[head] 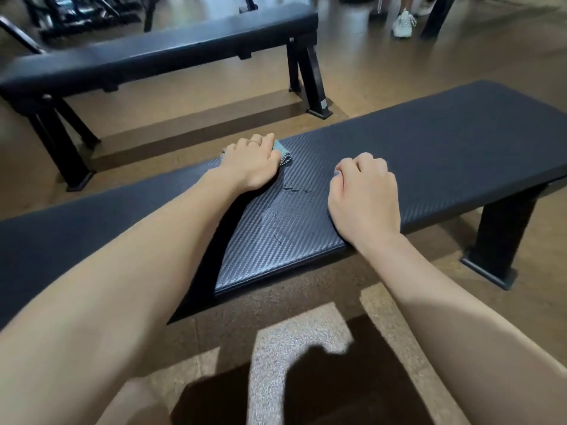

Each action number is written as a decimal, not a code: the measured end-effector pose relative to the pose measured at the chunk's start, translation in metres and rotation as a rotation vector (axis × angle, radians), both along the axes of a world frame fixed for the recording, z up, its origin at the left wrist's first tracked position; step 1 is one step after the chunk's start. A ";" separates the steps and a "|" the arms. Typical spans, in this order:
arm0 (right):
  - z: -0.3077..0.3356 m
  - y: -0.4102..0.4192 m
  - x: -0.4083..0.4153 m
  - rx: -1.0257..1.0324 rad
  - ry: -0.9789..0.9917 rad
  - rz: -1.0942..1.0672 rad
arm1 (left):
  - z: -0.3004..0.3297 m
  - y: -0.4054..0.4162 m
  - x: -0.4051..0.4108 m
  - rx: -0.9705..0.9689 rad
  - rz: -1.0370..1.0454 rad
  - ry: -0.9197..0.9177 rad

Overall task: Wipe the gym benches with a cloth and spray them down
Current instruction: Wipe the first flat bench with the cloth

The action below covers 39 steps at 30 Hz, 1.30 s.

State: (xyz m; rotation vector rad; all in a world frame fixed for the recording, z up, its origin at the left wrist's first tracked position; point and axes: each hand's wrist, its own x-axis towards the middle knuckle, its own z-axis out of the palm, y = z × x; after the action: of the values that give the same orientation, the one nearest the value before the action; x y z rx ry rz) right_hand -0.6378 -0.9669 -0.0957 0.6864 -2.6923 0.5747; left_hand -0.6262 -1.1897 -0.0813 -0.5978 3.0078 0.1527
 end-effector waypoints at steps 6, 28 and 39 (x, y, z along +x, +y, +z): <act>-0.001 0.006 0.001 -0.021 -0.018 0.047 | -0.002 0.009 0.038 0.010 -0.043 0.005; -0.005 0.006 -0.004 -0.048 -0.015 0.032 | -0.007 0.046 0.029 0.035 -0.177 -0.051; -0.004 -0.003 -0.003 -0.080 0.007 -0.025 | 0.000 0.085 0.138 -0.042 -0.415 -0.027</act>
State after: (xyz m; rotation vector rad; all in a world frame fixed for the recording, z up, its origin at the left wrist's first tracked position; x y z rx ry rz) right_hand -0.6404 -0.9698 -0.1001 0.6311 -2.6514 0.6682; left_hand -0.4884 -1.1043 -0.0811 0.0301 3.0328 0.0553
